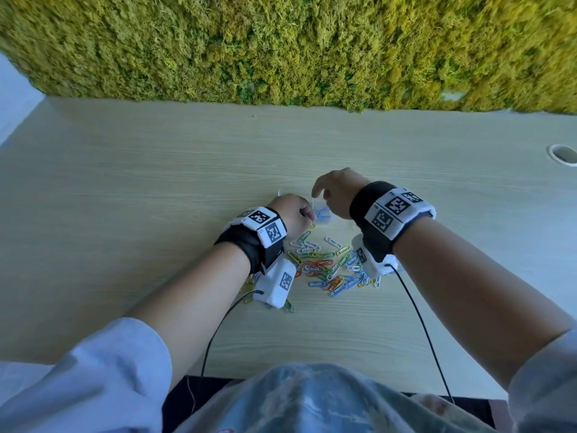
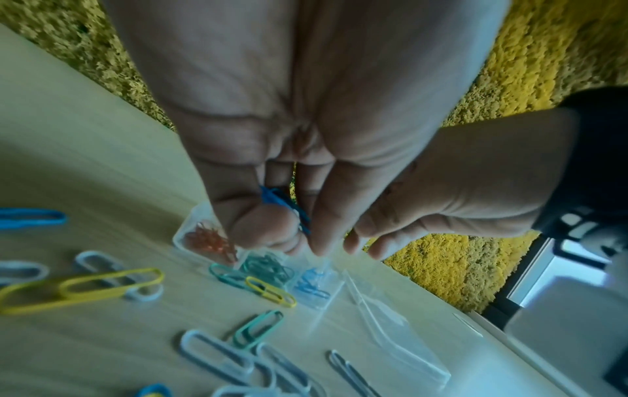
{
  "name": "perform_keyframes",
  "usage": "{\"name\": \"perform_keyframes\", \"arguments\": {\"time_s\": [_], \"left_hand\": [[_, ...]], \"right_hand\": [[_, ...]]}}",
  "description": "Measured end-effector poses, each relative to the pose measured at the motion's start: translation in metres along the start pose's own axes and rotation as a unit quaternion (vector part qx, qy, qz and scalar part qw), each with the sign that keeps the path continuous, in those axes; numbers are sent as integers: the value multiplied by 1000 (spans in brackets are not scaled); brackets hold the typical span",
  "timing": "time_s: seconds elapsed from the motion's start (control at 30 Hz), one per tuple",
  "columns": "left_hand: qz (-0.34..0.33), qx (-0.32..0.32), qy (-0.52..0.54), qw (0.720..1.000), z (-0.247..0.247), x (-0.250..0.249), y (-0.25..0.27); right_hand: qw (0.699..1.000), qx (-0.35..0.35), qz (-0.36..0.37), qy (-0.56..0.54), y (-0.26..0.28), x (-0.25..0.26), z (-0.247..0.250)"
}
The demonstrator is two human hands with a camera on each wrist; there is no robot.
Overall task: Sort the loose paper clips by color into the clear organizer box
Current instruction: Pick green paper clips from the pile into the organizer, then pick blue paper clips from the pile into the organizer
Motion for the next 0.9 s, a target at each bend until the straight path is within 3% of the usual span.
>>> {"name": "perform_keyframes", "arguments": {"time_s": [0.2, 0.53, 0.73, 0.9], "left_hand": [[-10, -34, -24, 999, -5, -21, -11], [-50, -45, -74, 995, -12, -37, -21], [-85, -84, -38, 992, -8, -31, -16], [-85, -79, -42, 992, -1, -19, -3]], "right_hand": [[994, -41, -54, -86, 26, -28, -12], [979, -38, -104, -171, 59, -54, -37], [981, -32, -112, -156, 65, -49, -41], [995, 5, -77, -62, 59, -30, -42]]}}
Point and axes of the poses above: each hand's wrist, its own y-axis away from the middle knuckle, its own z-axis out of the back of the hand, x = y × z, the point moved 2 cm from there along -y, towards the middle knuckle, and after that the axes turned 10 degrees about y, right-handed, at the moved point
